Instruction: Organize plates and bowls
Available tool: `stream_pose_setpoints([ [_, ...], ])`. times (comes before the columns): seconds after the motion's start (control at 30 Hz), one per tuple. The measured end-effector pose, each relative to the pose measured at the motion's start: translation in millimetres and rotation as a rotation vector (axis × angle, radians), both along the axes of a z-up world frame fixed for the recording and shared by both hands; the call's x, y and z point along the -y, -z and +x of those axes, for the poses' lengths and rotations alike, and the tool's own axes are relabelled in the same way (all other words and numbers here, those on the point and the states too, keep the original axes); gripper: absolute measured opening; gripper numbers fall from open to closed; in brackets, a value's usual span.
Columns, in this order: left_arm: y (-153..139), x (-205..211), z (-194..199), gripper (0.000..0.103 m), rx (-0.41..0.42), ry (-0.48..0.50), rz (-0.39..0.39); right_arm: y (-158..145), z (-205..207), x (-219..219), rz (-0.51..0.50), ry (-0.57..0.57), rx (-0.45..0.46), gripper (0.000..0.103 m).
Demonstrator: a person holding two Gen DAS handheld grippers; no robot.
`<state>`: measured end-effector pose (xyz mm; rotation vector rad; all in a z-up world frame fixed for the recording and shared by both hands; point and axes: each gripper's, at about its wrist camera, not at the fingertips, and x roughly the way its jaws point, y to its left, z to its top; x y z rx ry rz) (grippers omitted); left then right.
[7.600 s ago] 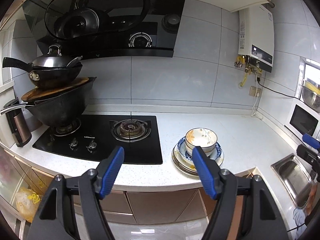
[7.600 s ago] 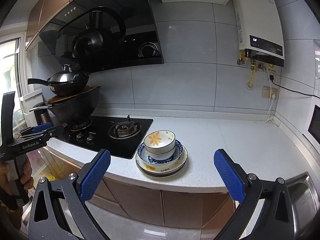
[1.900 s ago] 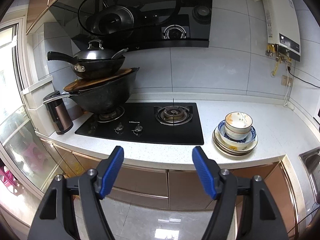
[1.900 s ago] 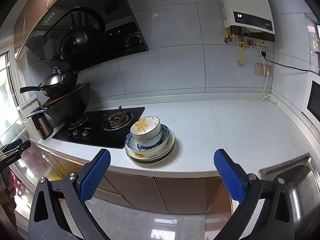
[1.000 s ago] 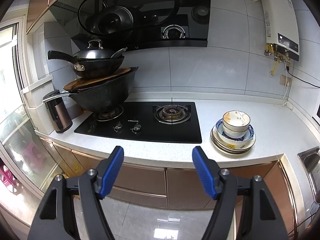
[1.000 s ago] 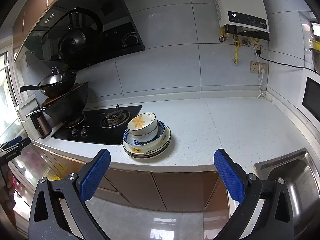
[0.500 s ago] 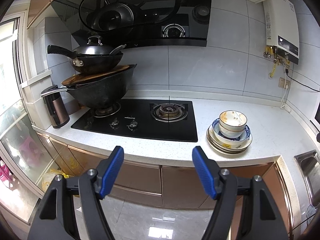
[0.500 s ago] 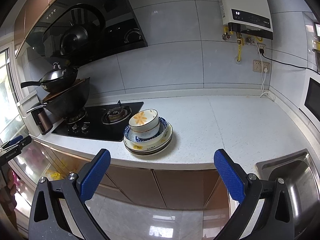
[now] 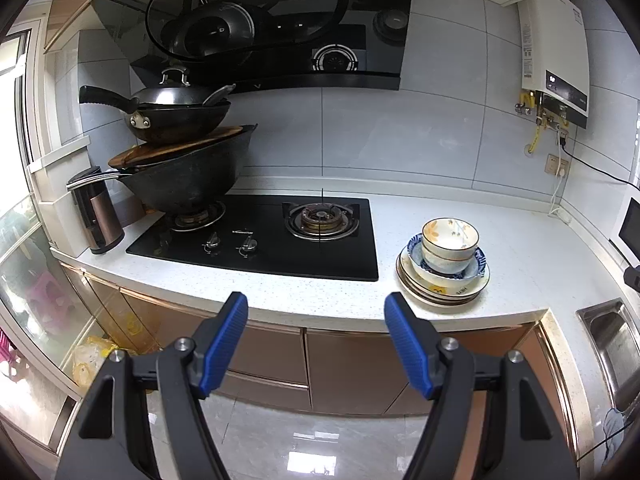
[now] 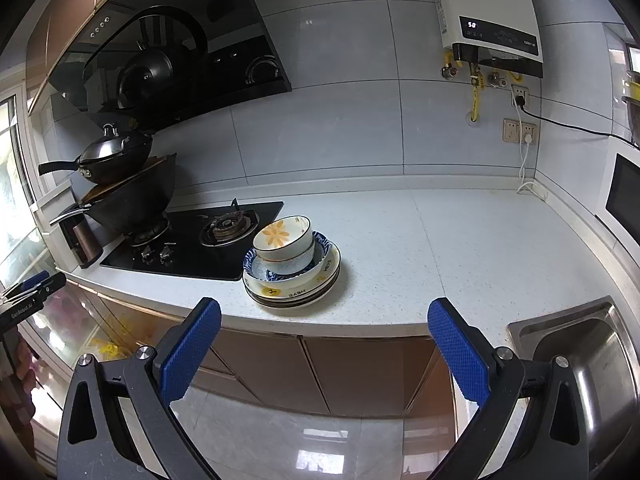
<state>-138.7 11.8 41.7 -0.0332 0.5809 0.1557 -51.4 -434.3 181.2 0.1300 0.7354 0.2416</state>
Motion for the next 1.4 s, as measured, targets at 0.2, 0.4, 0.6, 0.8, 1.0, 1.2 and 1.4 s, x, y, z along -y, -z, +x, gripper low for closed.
stream_pose_setpoints([
  [0.2,0.9,1.6,3.4,0.07,-0.002,0.007,-0.002,-0.3,1.7,-1.9,-0.002,-0.002,-0.001,0.102],
  [0.4,1.0,1.6,6.9,0.07,-0.003,0.015,-0.003,-0.2,1.9,-2.2,-0.003,-0.002,0.0,0.102],
  [0.6,2.5,3.4,8.7,0.07,-0.004,0.023,-0.01,1.4,2.3,-2.4,-0.006,-0.003,-0.005,0.102],
  [0.8,3.8,4.0,10.8,0.07,0.006,0.032,-0.037,2.1,3.5,-2.8,-0.006,-0.003,-0.008,0.102],
  [1.0,4.3,2.1,10.3,0.07,0.011,0.012,-0.029,2.7,4.9,-3.0,-0.002,-0.007,-0.009,0.102],
  [1.2,7.4,6.1,9.0,0.07,0.018,-0.027,0.033,4.8,7.8,-2.3,-0.002,-0.013,-0.016,0.102],
  [1.4,6.7,2.8,11.5,0.07,0.028,-0.045,0.038,6.5,7.9,-1.6,-0.003,-0.014,-0.019,0.102],
])
